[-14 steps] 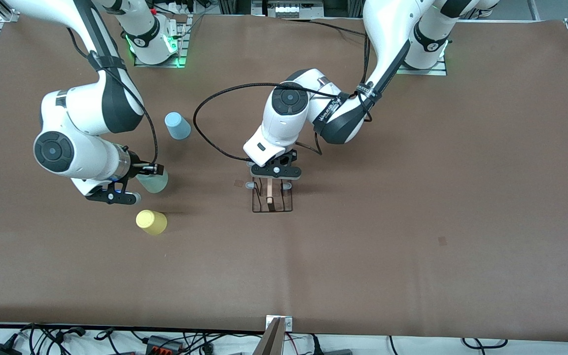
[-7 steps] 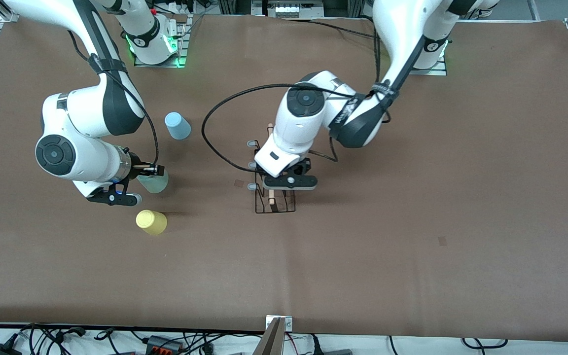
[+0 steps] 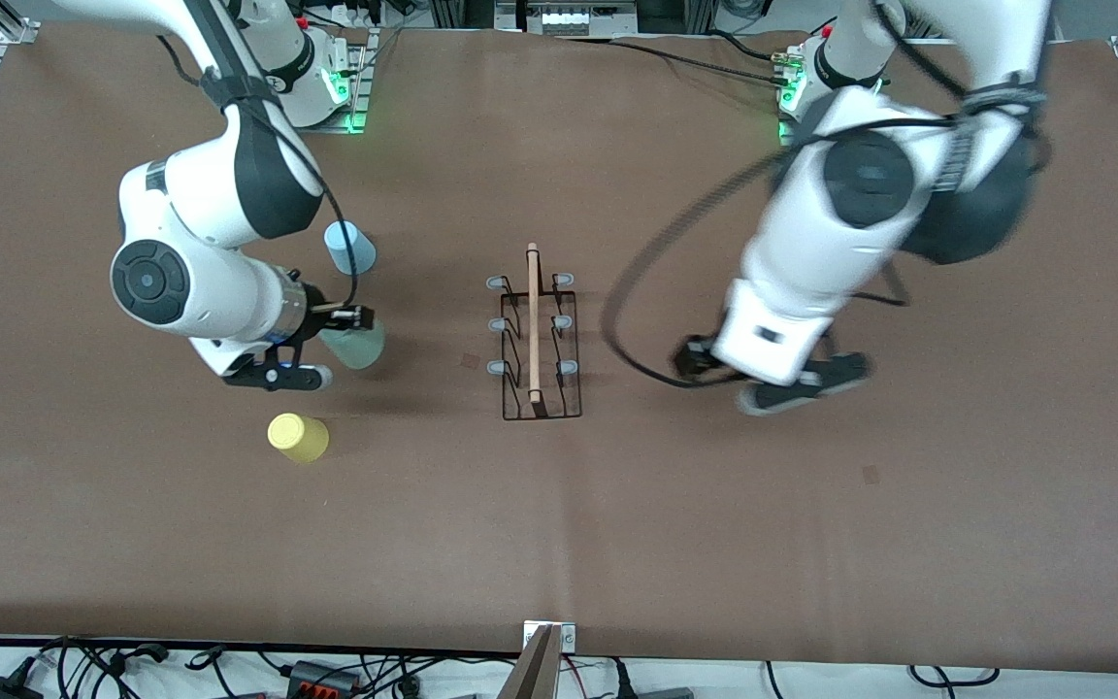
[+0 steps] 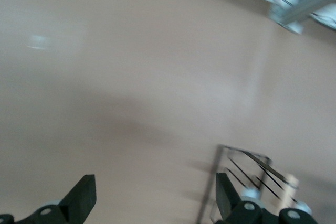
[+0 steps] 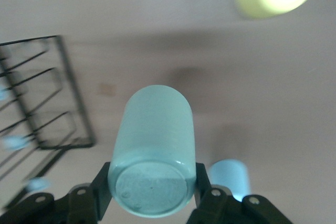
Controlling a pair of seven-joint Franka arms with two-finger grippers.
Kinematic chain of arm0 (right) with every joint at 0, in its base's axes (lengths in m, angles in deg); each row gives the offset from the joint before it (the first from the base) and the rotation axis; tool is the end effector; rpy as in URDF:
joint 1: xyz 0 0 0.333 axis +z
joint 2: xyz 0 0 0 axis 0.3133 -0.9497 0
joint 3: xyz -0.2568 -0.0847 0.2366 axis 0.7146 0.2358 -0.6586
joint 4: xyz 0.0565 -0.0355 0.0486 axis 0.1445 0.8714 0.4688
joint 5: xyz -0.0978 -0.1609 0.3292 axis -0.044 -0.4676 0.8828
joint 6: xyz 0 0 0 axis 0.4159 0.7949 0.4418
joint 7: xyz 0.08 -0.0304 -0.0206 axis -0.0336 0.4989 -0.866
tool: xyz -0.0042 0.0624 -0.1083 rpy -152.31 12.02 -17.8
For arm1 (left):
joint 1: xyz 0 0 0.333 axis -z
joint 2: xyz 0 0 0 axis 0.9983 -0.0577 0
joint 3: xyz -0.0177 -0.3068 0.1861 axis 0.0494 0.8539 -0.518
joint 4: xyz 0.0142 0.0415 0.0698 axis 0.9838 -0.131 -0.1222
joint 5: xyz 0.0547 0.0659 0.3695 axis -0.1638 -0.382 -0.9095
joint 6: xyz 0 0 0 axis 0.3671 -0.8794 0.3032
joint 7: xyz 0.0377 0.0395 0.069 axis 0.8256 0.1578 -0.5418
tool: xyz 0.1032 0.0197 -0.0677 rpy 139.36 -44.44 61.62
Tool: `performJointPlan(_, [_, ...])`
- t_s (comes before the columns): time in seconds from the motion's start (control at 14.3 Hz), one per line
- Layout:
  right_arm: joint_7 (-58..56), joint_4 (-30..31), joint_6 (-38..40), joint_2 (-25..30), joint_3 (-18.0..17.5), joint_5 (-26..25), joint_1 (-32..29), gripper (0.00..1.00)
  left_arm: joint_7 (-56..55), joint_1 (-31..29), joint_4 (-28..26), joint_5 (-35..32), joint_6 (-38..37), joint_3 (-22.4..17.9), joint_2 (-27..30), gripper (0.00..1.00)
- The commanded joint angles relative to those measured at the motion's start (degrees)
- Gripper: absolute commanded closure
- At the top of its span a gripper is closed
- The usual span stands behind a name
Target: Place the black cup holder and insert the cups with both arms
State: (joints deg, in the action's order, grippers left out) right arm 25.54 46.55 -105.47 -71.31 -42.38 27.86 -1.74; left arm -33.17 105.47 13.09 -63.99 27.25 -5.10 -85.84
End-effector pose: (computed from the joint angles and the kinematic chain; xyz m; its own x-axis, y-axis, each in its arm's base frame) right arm 0.6016 0.2401 0.4286 0.9578 -0.0736 -0.2777 -0.1088 -0.9876 -0.1135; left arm 0.6620 -0.2560 0.5400 0.9119 0.4092 0.0306 0.4066 -0.9112 0.0653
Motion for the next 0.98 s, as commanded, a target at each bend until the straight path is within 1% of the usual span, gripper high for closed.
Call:
performJointPlan(0.0, [8.1,-2.3,2.1,0.2,0.0,2.4,4.4,0.76,2.5,-7.9,-2.0,-1.0,-4.0,1.6,4.2,0.0])
performJointPlan(0.07, [11.4,-2.5,2.0,0.1,0.0,2.4,6.4,0.76,5.0,-9.9,-2.0,-0.8,-5.7,1.6,5.9,0.0])
performJointPlan(0.21, [17.9,-2.5,1.4,-0.3,0.0,2.5,10.5,0.76,5.6,-12.4,-1.5,-0.7,-8.2,0.9,8.9,0.0])
performJointPlan(0.28, [19.8,-2.6,1.1,-1.2,0.0,2.5,12.2,0.76,5.7,-15.1,-1.7,-0.5,-9.0,0.8,10.8,0.0])
performJointPlan(0.35, [21.4,-2.6,1.1,-1.8,0.0,3.2,13.5,0.76,6.6,-18.9,-1.8,0.5,-9.5,1.7,12.2,0.0])
performJointPlan(0.42, [22.5,-2.6,1.1,-2.4,0.0,4.1,14.7,0.76,8.8,-20.3,-1.4,0.7,-9.5,1.8,12.6,0.0])
performJointPlan(0.63, [22.9,-2.7,1.0,-3.2,0.0,4.2,15.6,0.76,14.7,-20.9,-1.4,0.1,-11.5,0.9,15.0,0.0])
performJointPlan(0.77, [23.0,-3.4,0.2,-4.6,0.0,4.6,15.6,0.76,15.6,-21.9,-1.8,0.6,-13.8,1.0,15.3,0.0])
performJointPlan(0.91, [23.2,-3.8,0.0,-6.0,0.0,6.9,16.3,0.76,22.9,-21.9,-2.1,0.0,-14.6,0.9,15.6,0.0])
